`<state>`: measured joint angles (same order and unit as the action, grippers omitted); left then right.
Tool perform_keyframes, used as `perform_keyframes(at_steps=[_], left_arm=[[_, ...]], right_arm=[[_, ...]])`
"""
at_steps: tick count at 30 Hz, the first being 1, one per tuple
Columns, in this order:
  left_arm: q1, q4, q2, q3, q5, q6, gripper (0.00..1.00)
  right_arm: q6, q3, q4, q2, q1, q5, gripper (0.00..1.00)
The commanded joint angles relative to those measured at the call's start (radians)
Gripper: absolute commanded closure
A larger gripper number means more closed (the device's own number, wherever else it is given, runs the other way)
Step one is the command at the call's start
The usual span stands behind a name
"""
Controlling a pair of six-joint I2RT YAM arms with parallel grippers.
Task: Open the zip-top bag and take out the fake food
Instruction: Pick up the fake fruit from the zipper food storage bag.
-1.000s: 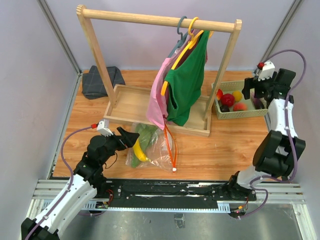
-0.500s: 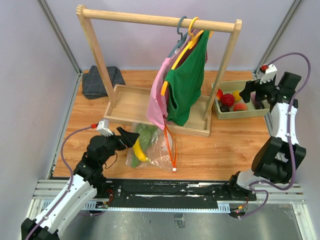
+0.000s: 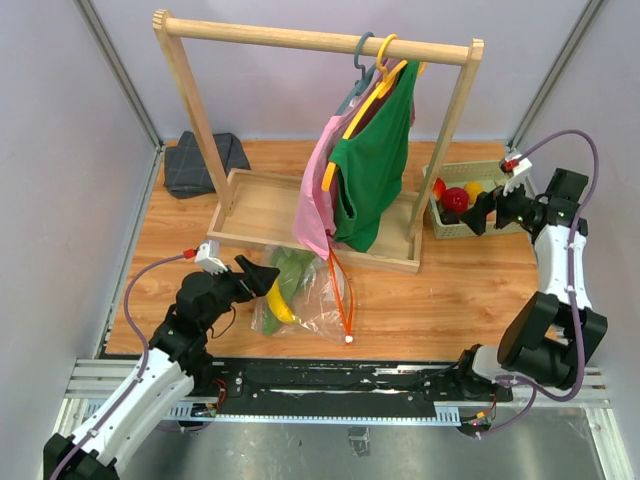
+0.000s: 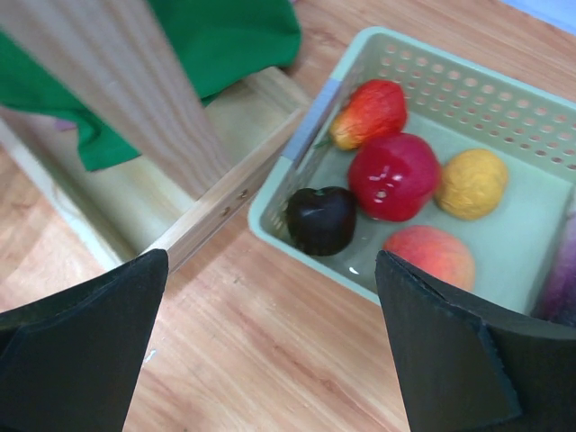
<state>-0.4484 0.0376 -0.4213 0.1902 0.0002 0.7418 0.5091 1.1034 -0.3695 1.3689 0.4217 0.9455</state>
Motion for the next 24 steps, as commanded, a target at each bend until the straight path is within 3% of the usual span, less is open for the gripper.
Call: perform_keyframes(at_steps=[1, 6, 14, 24], left_arm=[[-0.001, -0.058, -0.011, 0.003, 0.01, 0.001, 0.01], [-0.001, -0.074, -0.012, -0.001, 0.02, 0.002, 0.01], [-0.001, -0.094, -0.029, -0.003, 0.03, 0.003, 0.01], [-0.002, -0.088, -0.019, -0.011, 0.033, 0.011, 0.01]], right_arm=[[0.187, -0.044, -0.116, -0.057, 0.012, 0.152, 0.01], [0.405, -0.085, -0.283, -0.097, 0.006, 0.236, 0.01], [0.69, -0.12, -0.537, -0.112, -0.081, 0.213, 0.01], [0.805, -0.236, -0.547, -0.164, -0.336, 0.171, 0.01]])
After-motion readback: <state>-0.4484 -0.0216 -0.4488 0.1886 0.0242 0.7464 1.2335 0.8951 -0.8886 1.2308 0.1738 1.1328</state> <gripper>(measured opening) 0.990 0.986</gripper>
